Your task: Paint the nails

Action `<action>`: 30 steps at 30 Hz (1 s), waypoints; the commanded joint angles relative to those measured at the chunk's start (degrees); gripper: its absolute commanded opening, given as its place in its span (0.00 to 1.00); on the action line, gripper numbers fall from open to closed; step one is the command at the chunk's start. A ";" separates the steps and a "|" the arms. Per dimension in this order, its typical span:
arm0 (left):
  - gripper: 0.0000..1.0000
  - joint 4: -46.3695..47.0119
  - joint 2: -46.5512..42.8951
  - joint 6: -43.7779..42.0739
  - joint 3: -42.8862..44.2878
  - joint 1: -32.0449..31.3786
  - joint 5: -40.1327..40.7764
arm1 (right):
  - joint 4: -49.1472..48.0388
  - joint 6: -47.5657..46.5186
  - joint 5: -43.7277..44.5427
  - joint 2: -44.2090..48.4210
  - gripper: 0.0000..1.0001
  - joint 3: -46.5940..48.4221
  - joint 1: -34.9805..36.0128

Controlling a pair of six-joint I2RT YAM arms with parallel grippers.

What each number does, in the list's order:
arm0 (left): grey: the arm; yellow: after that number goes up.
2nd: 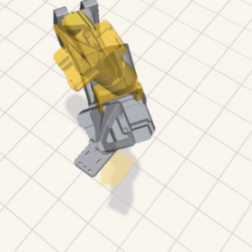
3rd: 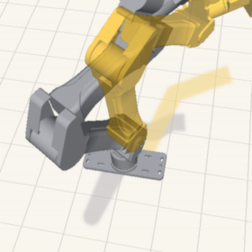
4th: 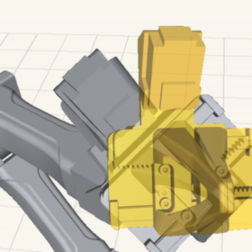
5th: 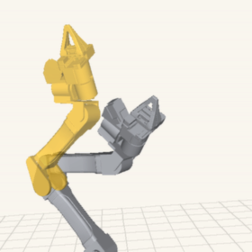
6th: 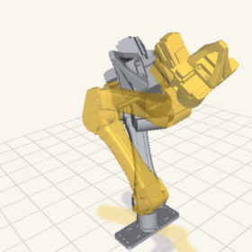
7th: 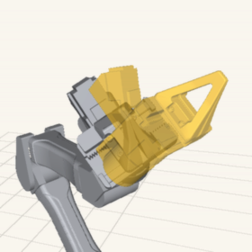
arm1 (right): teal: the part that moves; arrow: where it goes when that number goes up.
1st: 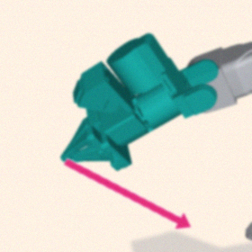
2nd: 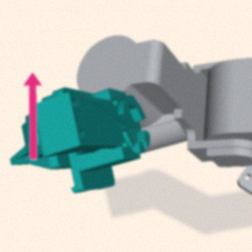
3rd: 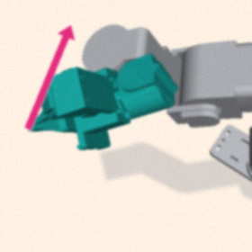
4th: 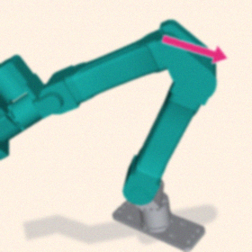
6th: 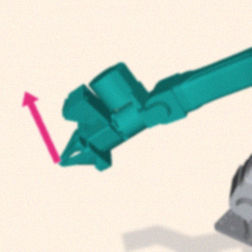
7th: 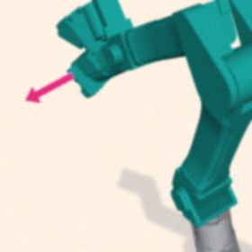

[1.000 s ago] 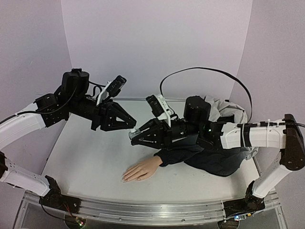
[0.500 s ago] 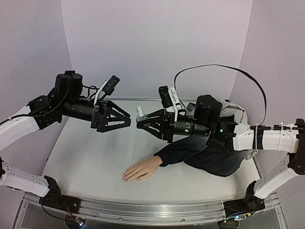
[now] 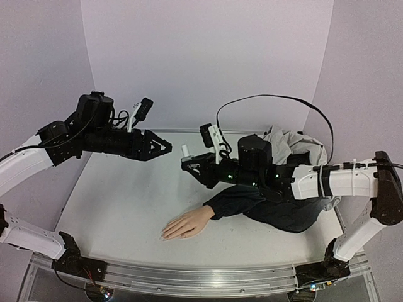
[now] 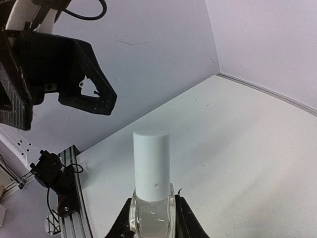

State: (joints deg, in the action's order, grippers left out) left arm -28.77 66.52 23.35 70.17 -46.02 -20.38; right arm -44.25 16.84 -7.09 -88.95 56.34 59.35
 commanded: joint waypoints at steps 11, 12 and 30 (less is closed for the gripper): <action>0.46 3.52 3.89 6.28 3.14 0.14 0.21 | 0.89 -3.04 10.28 -5.17 0.00 10.25 6.70; 0.43 3.61 3.74 6.27 2.78 0.14 0.56 | 0.87 -3.23 10.49 -5.45 0.00 10.63 6.86; 0.00 10.62 5.73 2.35 0.00 -1.38 -15.17 | -2.57 -3.34 9.46 -5.14 0.00 10.82 6.99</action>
State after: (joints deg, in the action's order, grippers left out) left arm -26.26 72.14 27.42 70.08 -45.76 -22.83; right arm -39.81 13.78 3.66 -96.42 65.80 66.67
